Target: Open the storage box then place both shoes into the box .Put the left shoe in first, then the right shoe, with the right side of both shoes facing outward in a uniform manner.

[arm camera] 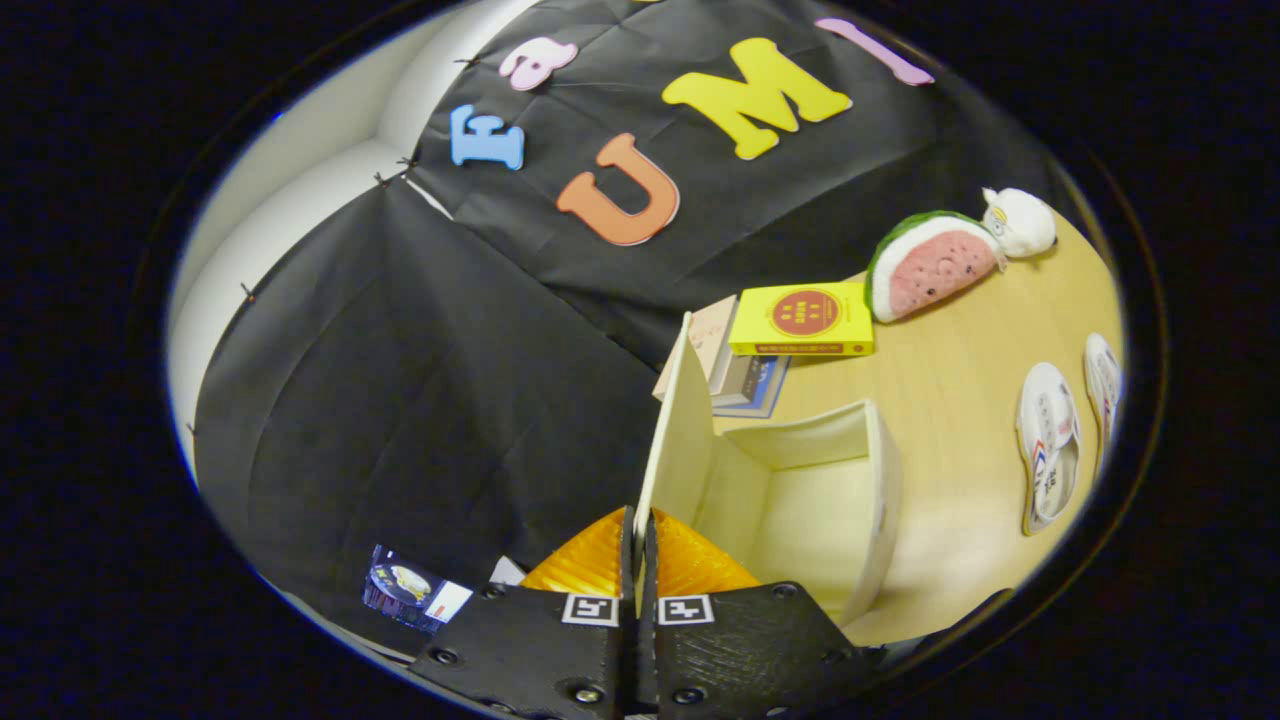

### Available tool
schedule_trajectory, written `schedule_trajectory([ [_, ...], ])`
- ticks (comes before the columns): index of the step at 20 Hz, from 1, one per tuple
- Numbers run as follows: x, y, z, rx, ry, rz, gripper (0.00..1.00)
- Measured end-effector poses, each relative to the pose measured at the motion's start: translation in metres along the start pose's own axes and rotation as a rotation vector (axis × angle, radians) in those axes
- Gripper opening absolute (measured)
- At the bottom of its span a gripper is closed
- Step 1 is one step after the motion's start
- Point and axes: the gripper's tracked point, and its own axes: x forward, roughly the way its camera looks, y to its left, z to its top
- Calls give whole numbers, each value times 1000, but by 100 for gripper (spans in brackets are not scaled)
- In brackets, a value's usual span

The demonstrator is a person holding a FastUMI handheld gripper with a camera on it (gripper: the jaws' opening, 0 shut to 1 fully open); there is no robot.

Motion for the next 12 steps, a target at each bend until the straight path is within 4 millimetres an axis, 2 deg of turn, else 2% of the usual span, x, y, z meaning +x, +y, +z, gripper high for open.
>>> schedule_trajectory([
  [4, 33, 48, -9, -87, 15, 30, 0],
  [8, 71, 80, -23, -148, 36, 48, 0],
  [9, 78, 87, -27, -170, 44, 52, 5],
  [10, 87, 92, -32, -201, 45, 52, 6],
  [12, 99, 108, -34, -264, 54, 64, 19],
])
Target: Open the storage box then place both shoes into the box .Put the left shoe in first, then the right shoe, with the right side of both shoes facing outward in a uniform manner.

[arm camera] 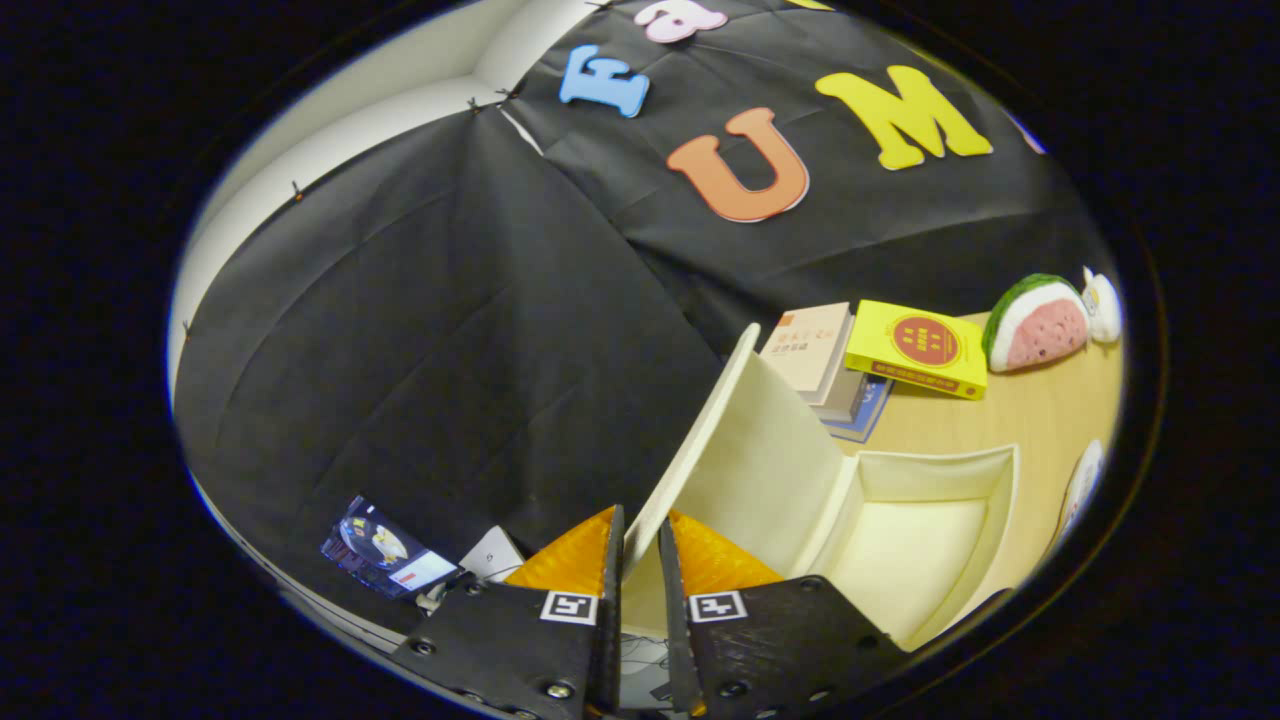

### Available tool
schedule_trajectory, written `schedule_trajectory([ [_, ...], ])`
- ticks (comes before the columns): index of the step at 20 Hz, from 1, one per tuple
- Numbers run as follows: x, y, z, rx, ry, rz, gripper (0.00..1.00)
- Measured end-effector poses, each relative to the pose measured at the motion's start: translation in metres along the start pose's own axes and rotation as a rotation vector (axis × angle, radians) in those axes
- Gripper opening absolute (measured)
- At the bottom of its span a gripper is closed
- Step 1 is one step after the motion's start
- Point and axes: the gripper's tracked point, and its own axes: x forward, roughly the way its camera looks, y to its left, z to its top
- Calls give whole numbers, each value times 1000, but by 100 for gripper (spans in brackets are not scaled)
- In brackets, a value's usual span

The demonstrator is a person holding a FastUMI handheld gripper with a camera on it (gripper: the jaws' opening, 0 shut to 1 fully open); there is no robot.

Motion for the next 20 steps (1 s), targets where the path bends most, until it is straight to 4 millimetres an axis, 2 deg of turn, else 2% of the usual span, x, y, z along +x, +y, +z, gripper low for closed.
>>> schedule_trajectory([
  [1, 1, 7, 0, -33, -7, 5, 22],
  [6, 8, 27, 0, -188, -43, 8, 72],
  [8, 7, 18, 1, -212, -60, -20, 72],
  [10, -2, 6, 5, -249, -91, -60, 73],
  [13, -22, -21, 11, -314, -141, -138, 86],
  [17, -63, -61, 18, -354, -198, -234, 89],
  [20, -104, -99, 24, -349, -238, -319, 95],
])
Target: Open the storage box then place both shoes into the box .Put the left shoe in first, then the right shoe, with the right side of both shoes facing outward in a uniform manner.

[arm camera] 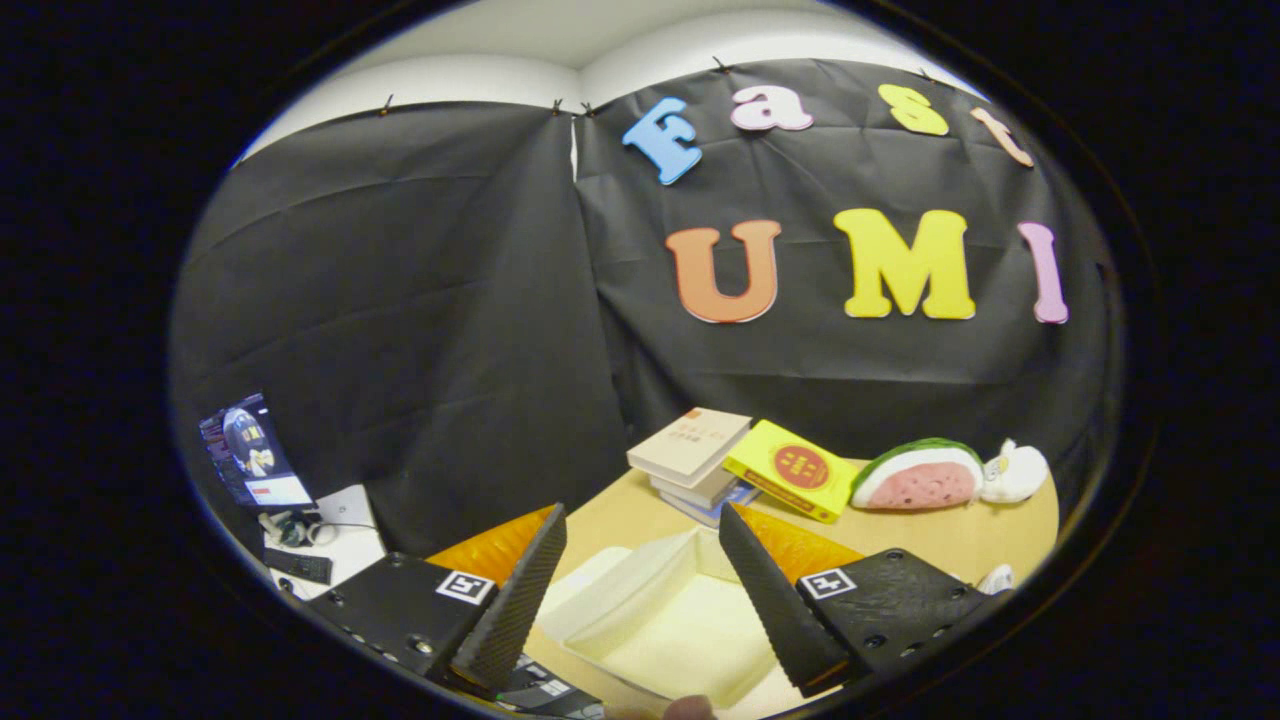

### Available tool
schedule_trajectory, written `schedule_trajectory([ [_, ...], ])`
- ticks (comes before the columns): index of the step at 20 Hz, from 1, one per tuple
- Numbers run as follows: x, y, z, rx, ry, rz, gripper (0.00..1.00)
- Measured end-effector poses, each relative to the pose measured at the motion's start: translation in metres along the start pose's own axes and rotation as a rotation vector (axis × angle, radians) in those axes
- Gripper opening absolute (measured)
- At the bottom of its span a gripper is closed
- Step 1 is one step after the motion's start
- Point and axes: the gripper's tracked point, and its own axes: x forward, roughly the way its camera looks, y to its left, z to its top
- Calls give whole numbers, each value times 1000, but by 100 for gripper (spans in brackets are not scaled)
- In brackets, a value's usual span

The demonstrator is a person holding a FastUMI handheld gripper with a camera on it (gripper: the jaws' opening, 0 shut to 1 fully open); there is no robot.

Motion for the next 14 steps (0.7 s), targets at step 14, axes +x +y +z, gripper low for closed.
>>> schedule_trajectory([
  [14, -144, -266, -103, 139, 96, -437, 95],
])
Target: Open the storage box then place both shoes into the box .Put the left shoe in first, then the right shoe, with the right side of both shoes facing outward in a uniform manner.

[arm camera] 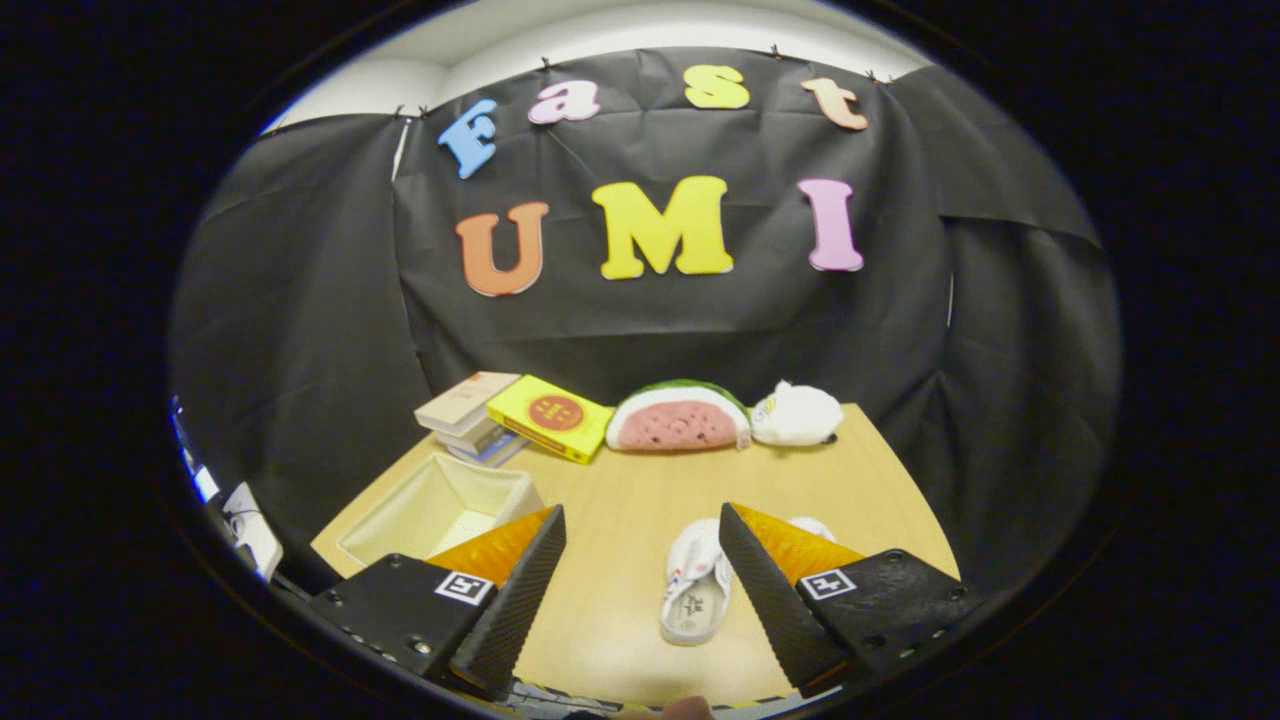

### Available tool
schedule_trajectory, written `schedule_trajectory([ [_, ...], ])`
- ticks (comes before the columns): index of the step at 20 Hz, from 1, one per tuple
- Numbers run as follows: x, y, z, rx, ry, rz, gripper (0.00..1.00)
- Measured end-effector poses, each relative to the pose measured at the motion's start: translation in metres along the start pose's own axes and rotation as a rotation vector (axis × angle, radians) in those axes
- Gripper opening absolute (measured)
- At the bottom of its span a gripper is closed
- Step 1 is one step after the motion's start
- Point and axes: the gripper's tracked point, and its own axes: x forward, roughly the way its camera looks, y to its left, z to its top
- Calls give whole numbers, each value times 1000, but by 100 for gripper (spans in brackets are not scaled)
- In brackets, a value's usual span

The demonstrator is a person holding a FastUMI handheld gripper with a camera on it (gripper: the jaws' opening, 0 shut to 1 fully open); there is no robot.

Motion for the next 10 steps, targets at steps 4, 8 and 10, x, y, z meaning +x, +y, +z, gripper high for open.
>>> schedule_trajectory([
  [4, 30, -43, -54, -10, 123, -35, 95],
  [8, 74, -64, -109, -26, 234, -36, 95],
  [10, 95, -71, -131, -14, 276, -30, 95],
])
